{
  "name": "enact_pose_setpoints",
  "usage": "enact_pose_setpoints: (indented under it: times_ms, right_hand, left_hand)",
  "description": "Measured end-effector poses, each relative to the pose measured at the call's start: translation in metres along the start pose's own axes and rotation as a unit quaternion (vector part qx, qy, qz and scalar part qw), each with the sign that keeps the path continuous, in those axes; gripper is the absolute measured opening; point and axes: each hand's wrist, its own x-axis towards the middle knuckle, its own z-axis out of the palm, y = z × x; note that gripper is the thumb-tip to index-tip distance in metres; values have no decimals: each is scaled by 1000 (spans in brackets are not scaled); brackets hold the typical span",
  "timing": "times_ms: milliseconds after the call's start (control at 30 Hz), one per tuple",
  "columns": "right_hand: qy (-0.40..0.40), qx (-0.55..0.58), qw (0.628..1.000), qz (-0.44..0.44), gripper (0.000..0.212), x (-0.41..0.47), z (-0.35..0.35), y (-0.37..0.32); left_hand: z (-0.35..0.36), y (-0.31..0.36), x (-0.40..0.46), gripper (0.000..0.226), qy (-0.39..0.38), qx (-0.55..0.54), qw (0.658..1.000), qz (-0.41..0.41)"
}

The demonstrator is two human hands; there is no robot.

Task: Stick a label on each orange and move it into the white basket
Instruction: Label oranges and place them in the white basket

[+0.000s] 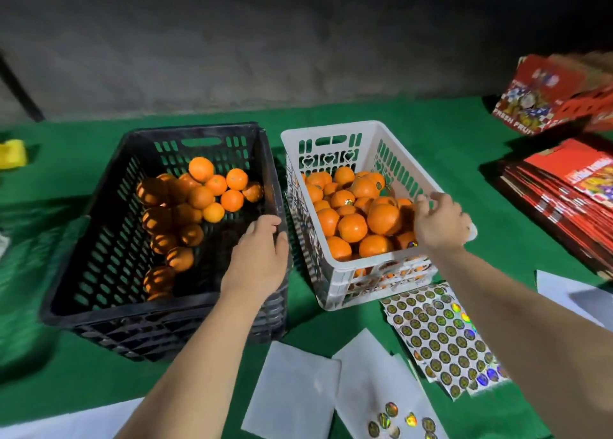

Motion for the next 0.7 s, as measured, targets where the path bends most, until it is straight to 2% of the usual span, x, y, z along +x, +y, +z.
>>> enact_pose_setpoints:
  times_ms: [67,167,267,400,500,600,700]
  right_hand:
    - [4,13,992,-128,45,-21,17,-21]
    - [-60,8,945,-322,39,-55,46,-60]
    - [-106,-44,898,-425,48,-79,70,-86]
    - [-139,-86,911,-380,69,-81,82,-83]
    - [-113,-92,889,-435,64,-83,82,-82]
    - [-92,-101,876,-463,59,-87,85,-83]
    - [-83,-93,888,-443,58,-86,85,-82]
  left_hand:
    - [3,-1,2,36,9,19,1000,0]
    - [5,-5,3,40,11,9,1000,-11]
    - [4,-6,3,43,21,-23,999,-12]
    - [0,-6,2,42,14,-49,999,-8]
    - [-20,-18,18,36,-50,-63,996,-25]
    - [-46,-51,64,42,-111,78,990,-39]
    - [-66,-90,111,51,-83,281,952,-90]
